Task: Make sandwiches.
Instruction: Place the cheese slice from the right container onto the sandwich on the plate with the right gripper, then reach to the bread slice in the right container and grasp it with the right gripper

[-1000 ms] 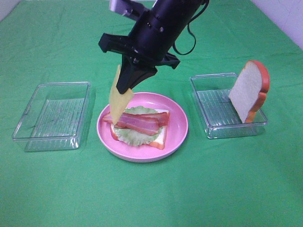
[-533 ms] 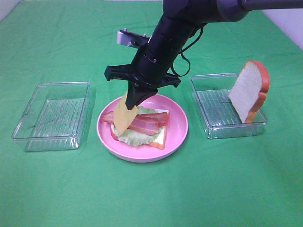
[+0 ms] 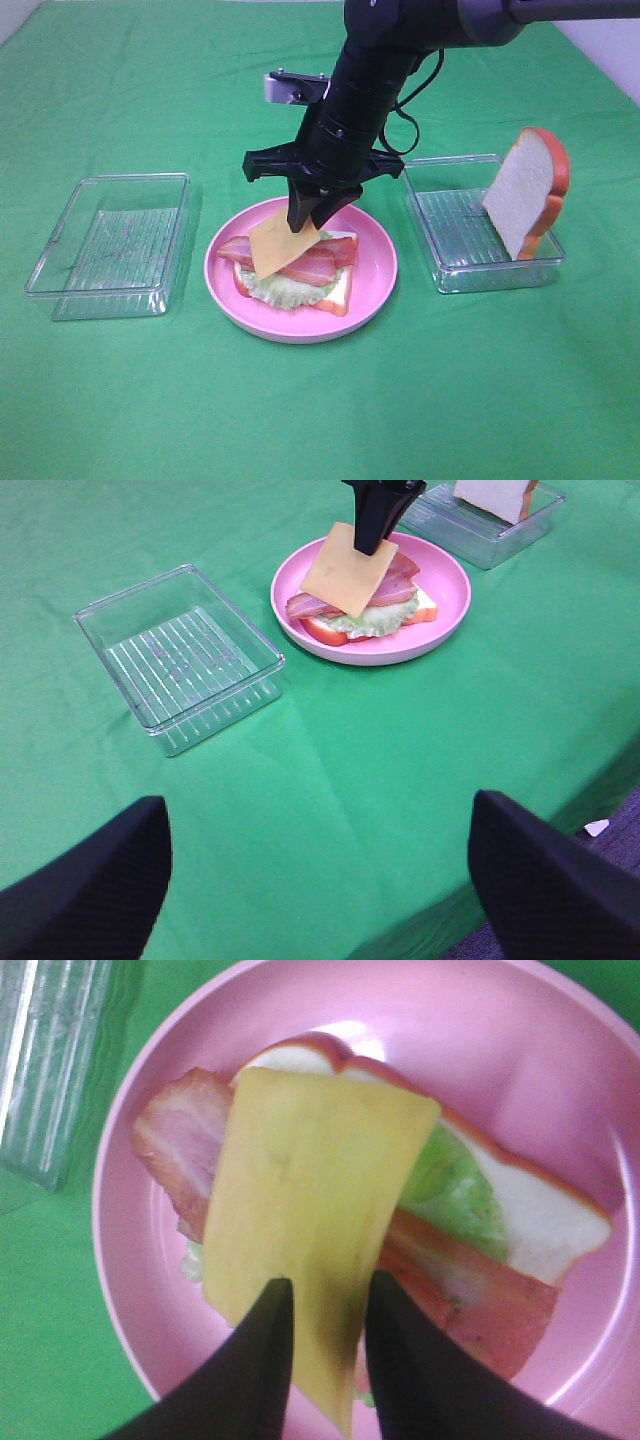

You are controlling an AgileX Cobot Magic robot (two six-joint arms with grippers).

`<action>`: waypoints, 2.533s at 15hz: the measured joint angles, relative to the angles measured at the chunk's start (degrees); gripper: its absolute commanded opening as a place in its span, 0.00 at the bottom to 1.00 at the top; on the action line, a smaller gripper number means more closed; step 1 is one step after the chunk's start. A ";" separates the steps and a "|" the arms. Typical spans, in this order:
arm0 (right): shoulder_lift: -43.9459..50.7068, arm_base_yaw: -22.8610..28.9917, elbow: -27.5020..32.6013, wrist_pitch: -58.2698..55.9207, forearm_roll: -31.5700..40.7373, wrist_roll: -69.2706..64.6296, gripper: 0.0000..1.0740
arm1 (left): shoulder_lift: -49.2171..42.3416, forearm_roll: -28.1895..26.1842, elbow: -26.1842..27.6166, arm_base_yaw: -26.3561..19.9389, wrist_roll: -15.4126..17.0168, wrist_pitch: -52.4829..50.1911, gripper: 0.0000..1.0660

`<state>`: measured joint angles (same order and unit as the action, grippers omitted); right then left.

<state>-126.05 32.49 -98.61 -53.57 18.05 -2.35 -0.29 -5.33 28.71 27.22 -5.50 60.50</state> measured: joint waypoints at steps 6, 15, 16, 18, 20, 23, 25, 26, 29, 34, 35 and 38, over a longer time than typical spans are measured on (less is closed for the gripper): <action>1.32 0.00 0.00 -7.56 -15.64 -9.28 0.72 | 0.00 0.00 0.00 0.00 0.00 0.00 0.73; 14.95 -14.61 0.00 -12.78 -22.00 -9.34 0.72 | 0.00 0.00 0.00 0.00 0.00 0.00 0.73; 14.95 -16.90 0.00 -13.29 -22.35 -9.00 0.72 | 0.00 0.00 0.00 0.00 0.00 0.00 0.73; 14.95 -20.57 0.00 -13.87 -22.52 -8.77 0.72 | 0.00 0.00 0.00 0.00 0.00 0.00 0.73; 14.95 -23.32 0.69 -13.81 -21.66 -7.10 0.72 | 0.00 0.00 0.00 0.00 0.00 0.00 0.73; 13.92 -26.47 0.92 -13.75 -16.84 -3.61 0.72 | 0.00 0.00 0.00 0.00 0.00 0.00 0.73; 12.49 -27.96 0.97 -13.64 -13.87 -1.49 0.72 | 0.00 0.00 0.00 0.00 0.00 0.00 0.73; 11.57 -28.25 0.97 -13.58 -13.64 -0.97 0.72 | 0.00 0.00 0.00 0.00 0.00 0.00 0.73; 8.02 -28.25 0.97 -12.32 -12.89 0.06 0.68 | 0.00 0.00 0.00 0.00 0.00 0.00 0.73; 6.07 -28.25 0.97 -12.26 -12.55 2.35 0.34 | 0.00 0.00 0.00 0.00 0.00 0.00 0.73; 6.07 -28.25 1.03 -12.26 -12.55 2.92 0.23 | 0.00 0.00 0.00 0.00 0.00 0.00 0.73; 6.07 -28.25 1.03 -12.26 -12.43 2.98 0.00 | 0.00 0.00 0.00 0.00 0.00 0.00 0.73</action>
<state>-119.98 4.24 -97.57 -65.83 5.61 0.63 -0.29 -5.33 28.71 27.22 -5.50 60.50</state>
